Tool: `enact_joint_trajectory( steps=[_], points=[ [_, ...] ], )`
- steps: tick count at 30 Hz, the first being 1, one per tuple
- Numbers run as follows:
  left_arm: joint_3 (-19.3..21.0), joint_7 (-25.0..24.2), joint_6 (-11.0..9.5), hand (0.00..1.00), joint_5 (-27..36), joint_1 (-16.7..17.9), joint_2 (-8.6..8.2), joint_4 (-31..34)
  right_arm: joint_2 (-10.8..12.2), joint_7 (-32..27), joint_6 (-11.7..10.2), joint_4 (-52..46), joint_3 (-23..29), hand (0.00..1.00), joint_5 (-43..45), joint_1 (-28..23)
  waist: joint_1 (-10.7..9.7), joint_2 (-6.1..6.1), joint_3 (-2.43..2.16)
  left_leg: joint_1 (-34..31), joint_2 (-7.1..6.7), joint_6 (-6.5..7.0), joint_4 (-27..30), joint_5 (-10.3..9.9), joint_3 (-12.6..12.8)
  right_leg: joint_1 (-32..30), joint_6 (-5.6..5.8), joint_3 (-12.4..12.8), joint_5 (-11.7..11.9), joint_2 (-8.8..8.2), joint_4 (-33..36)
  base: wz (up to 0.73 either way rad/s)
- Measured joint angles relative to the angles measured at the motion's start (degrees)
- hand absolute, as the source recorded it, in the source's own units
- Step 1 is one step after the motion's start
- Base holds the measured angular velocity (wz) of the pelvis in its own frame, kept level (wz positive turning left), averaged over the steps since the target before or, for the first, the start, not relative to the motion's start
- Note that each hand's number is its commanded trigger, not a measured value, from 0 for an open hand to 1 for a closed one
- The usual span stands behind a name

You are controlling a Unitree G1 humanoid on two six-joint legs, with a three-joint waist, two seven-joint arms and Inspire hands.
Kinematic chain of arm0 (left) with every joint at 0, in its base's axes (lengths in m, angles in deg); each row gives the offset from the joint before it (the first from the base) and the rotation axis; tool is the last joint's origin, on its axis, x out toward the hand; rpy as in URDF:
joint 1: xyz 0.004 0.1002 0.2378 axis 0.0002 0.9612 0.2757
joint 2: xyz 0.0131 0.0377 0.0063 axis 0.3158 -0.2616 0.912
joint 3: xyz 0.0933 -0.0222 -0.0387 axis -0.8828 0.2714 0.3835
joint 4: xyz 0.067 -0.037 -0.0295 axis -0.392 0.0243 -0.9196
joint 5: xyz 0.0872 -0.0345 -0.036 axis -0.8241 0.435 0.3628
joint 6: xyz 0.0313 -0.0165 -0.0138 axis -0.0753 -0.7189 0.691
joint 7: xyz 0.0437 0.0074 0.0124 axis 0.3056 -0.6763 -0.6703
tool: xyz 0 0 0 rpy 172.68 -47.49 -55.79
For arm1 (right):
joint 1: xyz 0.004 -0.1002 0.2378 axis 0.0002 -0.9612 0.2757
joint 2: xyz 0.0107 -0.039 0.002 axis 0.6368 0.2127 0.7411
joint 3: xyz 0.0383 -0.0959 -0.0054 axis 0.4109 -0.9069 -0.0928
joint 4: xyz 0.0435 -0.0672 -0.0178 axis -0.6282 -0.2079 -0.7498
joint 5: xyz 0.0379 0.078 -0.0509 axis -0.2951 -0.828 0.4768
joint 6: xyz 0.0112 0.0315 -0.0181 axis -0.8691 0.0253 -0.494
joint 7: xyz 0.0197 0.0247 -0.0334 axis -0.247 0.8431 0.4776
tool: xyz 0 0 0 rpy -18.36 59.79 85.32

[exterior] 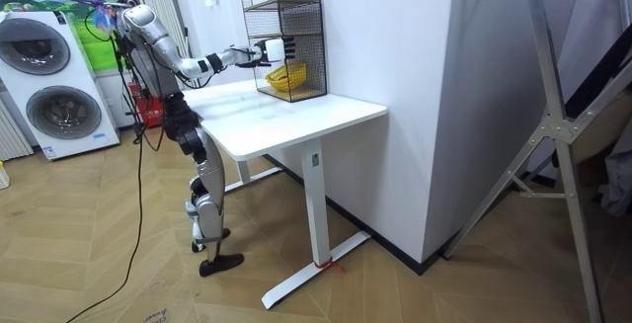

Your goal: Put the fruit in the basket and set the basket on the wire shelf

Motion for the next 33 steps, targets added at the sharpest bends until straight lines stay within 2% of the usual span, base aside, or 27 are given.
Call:
enact_joint_trajectory(
  steps=[5,11,15,18,20,21,23,24,26,28,30,32,33],
  points=[
    [0.2,-0.3,-0.2,0.00,0.0,1.5,0.04,0.0,-0.1,1.3,0.0,0.0,0.1,0.00,0.3,-1.9,0.0,-0.41,0.30,-0.1,0.01,0.00,-0.1,0.0,0.5,-0.4,0.06,0.7,0.0,-0.01,-0.1,-0.05],
    [0.8,-1.0,-0.2,0.00,-0.3,2.5,0.19,0.0,-0.1,4.1,0.0,-0.2,1.0,0.00,2.6,-3.3,-0.1,-0.28,0.38,-0.2,0.04,0.01,-0.7,0.0,0.8,-0.8,0.06,1.0,0.0,0.05,0.0,-0.04],
    [0.6,-1.6,-0.8,0.00,0.0,5.4,0.28,4.1,-0.4,4.8,-0.3,-5.3,1.8,0.00,3.1,-8.0,-0.1,0.07,0.40,-0.1,0.04,0.00,-1.0,0.0,0.8,-0.9,0.06,1.0,0.0,0.09,0.0,0.00],
    [0.8,-2.4,-2.5,0.00,3.2,9.1,0.61,8.1,-0.4,4.8,-1.9,-9.8,2.0,0.00,2.3,-12.4,-0.1,0.27,0.52,-0.3,0.01,-0.01,-1.2,0.0,0.8,-1.2,0.06,1.2,0.0,0.45,-0.1,-0.01],
    [0.5,-3.0,-4.0,0.00,4.9,13.7,0.50,12.0,-0.5,4.8,-3.2,-12.6,2.2,0.00,2.3,-16.2,-0.3,0.46,0.46,-0.6,0.02,0.00,-1.2,0.0,1.0,-1.6,0.06,1.2,0.0,0.51,-0.1,-0.04],
    [0.5,-3.2,-4.5,0.00,5.3,14.9,0.35,12.8,-0.5,4.8,-3.2,-13.7,2.3,0.00,2.4,-17.4,-0.3,0.49,0.44,-0.9,0.02,0.00,-1.3,0.0,1.0,-1.8,0.06,1.3,0.0,0.53,-0.1,-0.03],
    [0.6,-4.4,-6.6,0.00,5.6,20.3,0.25,15.3,-0.4,5.4,-4.0,-17.5,2.7,0.00,3.2,-22.2,-0.2,0.61,0.38,-1.6,0.07,0.00,-1.5,0.0,1.2,-2.5,0.06,1.4,0.0,0.57,0.0,-0.04],
    [0.6,-4.6,-6.8,0.00,5.6,21.6,0.28,15.7,-0.5,5.8,-4.6,-17.9,2.9,0.00,3.0,-23.3,-0.3,0.61,0.38,-1.6,0.10,0.00,-1.5,0.0,1.3,-2.6,0.06,1.5,0.0,0.61,0.0,-0.04],
    [0.5,-5.1,-7.8,0.00,7.2,27.7,0.24,18.1,-0.4,6.9,-6.4,-18.0,4.0,0.00,2.3,-27.1,-0.5,0.55,0.35,-1.7,0.14,-0.01,-1.5,0.0,1.3,-2.9,0.06,1.5,0.0,0.65,0.0,0.00],
    [0.4,-5.3,-8.7,0.00,8.9,31.0,0.26,19.7,-0.4,6.9,-7.0,-18.0,4.8,0.00,2.1,-29.1,-0.6,0.43,0.26,-2.4,0.12,-0.02,-1.2,0.0,1.3,-3.6,0.05,1.4,0.0,0.60,0.2,0.00],
    [0.2,-5.3,-10.4,0.00,10.1,32.7,0.27,19.8,-0.2,7.1,-8.1,-18.0,4.9,0.00,1.9,-30.6,-0.3,0.43,0.25,-2.4,0.14,-0.02,-1.2,0.0,1.3,-3.7,0.05,1.4,0.0,0.61,0.2,0.00],
    [-0.6,-5.3,-13.0,0.00,10.0,33.8,0.22,19.8,0.4,7.7,-10.8,-18.0,4.3,0.00,2.0,-33.0,-0.2,0.42,0.27,-2.5,0.16,-0.02,-1.2,0.0,1.4,-3.7,0.05,1.5,0.0,0.67,0.1,0.00],
    [-0.8,-5.3,-13.5,0.00,10.0,33.9,0.19,19.8,0.4,8.0,-11.3,-18.0,4.1,0.00,2.0,-33.7,-0.1,0.43,0.27,-2.5,0.16,-0.03,-1.2,0.0,1.4,-3.7,0.05,1.5,0.0,0.67,0.1,0.00]
  ],
)
